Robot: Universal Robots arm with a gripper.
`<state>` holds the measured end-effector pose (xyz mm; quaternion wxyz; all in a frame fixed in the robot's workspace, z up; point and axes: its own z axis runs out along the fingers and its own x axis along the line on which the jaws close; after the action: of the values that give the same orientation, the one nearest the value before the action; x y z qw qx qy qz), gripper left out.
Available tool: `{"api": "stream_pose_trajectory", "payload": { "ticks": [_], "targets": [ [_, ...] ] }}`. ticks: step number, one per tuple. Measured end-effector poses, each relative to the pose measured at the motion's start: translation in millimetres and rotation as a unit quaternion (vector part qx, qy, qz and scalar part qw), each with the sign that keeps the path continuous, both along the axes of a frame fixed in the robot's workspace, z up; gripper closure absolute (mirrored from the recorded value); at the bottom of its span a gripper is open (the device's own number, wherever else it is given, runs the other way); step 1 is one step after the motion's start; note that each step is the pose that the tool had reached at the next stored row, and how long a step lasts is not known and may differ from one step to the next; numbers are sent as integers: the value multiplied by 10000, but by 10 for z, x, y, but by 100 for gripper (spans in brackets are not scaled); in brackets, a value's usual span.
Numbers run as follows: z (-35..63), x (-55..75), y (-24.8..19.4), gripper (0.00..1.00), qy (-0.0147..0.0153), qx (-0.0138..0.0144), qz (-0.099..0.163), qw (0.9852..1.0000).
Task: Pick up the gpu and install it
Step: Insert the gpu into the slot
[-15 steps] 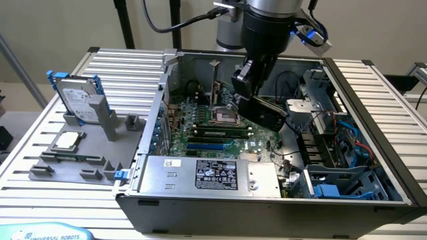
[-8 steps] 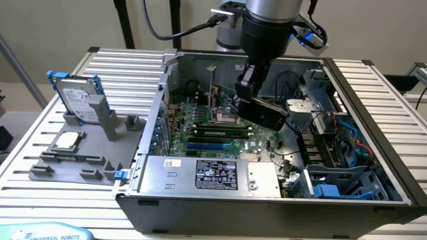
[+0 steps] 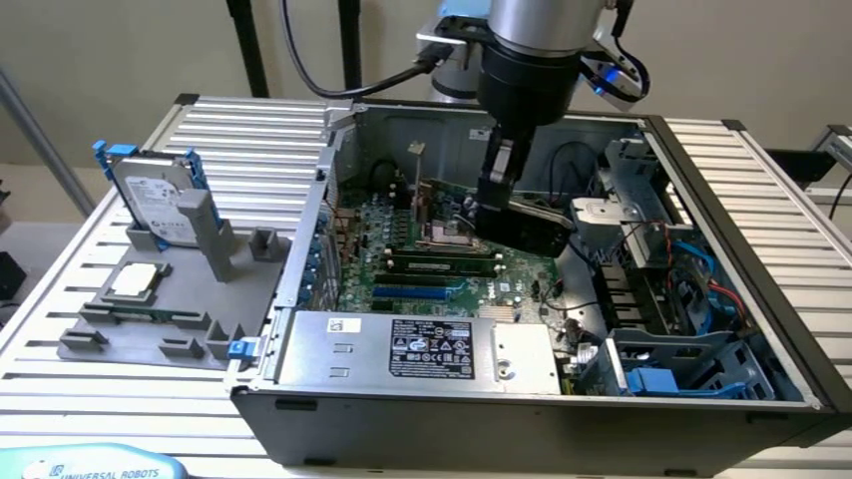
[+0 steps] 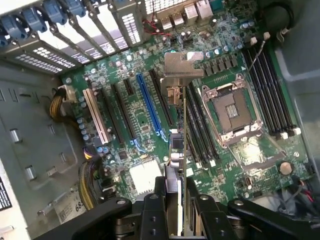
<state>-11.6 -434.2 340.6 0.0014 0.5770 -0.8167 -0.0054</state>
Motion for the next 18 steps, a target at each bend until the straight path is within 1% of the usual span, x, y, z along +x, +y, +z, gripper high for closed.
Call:
{"api": "stream_pose_trajectory", "payload": {
  "ticks": [2, 4, 9, 12, 18],
  "targets": [
    [-18, 0, 0, 73, -3, 12, 182, 9998],
    [-36, 0, 0, 73, -4, 20, 365, 9993],
    [-65, -10, 0, 73, -4, 21, 770, 9970],
    [-98, -61, 0, 73, -4, 22, 842, 9964],
    [-200, -190, 0, 73, -4, 22, 937, 9956]
  ]
}}
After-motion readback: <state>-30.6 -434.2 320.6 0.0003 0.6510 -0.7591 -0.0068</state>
